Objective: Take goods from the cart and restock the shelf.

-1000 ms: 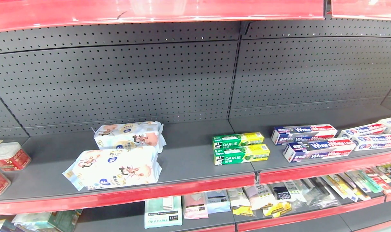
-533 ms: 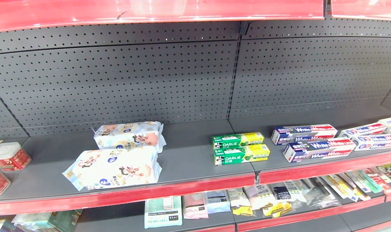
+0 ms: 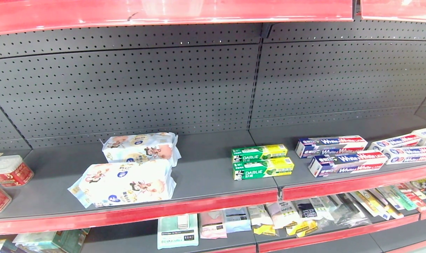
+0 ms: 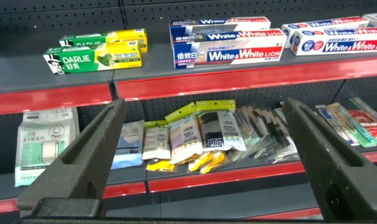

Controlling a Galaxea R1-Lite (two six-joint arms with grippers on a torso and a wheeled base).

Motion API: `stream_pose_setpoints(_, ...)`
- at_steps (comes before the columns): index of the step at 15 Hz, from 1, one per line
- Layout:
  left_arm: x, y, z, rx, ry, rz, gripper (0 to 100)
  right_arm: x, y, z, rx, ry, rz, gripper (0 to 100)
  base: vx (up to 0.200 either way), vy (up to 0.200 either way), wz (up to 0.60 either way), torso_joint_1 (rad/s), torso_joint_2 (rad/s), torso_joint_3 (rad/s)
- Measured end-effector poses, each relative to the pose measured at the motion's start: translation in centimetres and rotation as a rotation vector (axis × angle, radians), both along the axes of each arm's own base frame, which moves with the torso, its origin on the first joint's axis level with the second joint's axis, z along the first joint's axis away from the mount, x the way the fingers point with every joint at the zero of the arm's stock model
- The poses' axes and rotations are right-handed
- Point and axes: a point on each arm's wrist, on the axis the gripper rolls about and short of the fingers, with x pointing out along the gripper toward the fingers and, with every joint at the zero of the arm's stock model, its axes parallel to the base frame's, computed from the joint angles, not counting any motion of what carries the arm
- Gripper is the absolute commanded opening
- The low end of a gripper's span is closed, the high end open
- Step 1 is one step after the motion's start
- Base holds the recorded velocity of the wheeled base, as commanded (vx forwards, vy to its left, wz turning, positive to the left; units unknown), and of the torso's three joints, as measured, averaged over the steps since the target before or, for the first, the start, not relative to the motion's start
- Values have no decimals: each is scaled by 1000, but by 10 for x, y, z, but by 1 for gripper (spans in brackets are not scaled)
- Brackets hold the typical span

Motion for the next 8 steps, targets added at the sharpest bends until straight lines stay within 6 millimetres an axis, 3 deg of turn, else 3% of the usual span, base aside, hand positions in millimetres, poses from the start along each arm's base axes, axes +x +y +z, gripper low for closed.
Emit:
stream_pose_setpoints(2, 0, -2, 0, 24, 5, -72, 100, 0, 0, 0, 0, 1, 1, 100, 0, 0, 0, 0, 0, 0)
stream_pose_setpoints(4, 0, 4, -2, -117, 30, 175, 100, 0, 0, 0, 0, 0, 0, 100, 0, 0, 0, 0, 0, 0)
stream_pose_setpoints(6, 0, 5, -1, -188, 31, 275, 100, 0, 0, 0, 0, 0, 0, 100, 0, 0, 0, 0, 0, 0)
stream_pose_setpoints(8, 0, 4, -1, -170, 35, 190, 100, 0, 0, 0, 0, 0, 0, 100, 0, 0, 0, 0, 0, 0)
